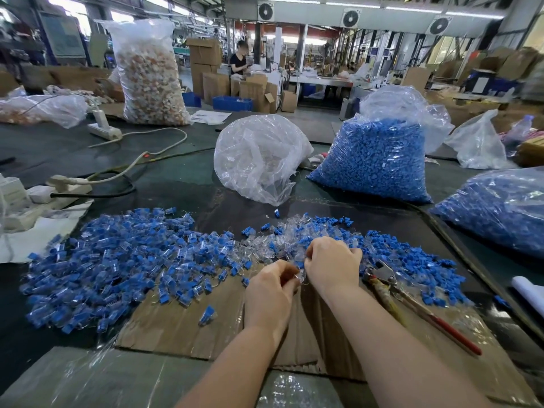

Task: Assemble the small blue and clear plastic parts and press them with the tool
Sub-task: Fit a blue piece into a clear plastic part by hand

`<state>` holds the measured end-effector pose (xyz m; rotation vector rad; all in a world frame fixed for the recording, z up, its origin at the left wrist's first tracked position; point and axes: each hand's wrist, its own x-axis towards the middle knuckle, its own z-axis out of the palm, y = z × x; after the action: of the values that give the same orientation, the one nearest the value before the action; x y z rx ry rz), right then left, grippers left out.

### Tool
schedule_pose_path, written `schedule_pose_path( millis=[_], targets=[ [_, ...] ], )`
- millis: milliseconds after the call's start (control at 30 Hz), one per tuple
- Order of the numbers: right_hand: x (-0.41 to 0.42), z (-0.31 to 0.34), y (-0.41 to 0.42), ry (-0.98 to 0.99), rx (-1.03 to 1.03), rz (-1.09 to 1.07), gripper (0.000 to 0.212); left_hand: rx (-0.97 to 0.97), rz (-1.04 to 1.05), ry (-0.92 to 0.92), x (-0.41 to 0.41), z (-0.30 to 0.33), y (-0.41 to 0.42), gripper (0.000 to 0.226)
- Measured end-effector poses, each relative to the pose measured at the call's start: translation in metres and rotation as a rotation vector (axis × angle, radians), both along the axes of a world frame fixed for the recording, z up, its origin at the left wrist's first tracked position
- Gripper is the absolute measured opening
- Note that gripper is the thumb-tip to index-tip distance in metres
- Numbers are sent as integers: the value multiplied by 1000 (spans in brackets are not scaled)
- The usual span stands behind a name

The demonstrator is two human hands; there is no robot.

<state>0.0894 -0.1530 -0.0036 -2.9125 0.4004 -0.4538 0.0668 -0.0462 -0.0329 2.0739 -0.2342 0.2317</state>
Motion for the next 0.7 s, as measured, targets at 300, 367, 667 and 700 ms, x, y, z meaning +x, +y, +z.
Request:
schedule_pose_path(
  millis=[300,367,667,700],
  targets=[
    [-31,-3,-7,-253,241,102,9,-42,-45,50,-1,1,2,16],
    [-44,-6,-6,-320,365,92,7,-59,-47,55,-1,2,2,19],
    [-68,-24,3,-394,500,160,4,-152,-114,88,-1,1,4,25],
    [-69,-25,3,-377,466,161,4,-168,-127,97,-1,2,4,24]
  ],
)
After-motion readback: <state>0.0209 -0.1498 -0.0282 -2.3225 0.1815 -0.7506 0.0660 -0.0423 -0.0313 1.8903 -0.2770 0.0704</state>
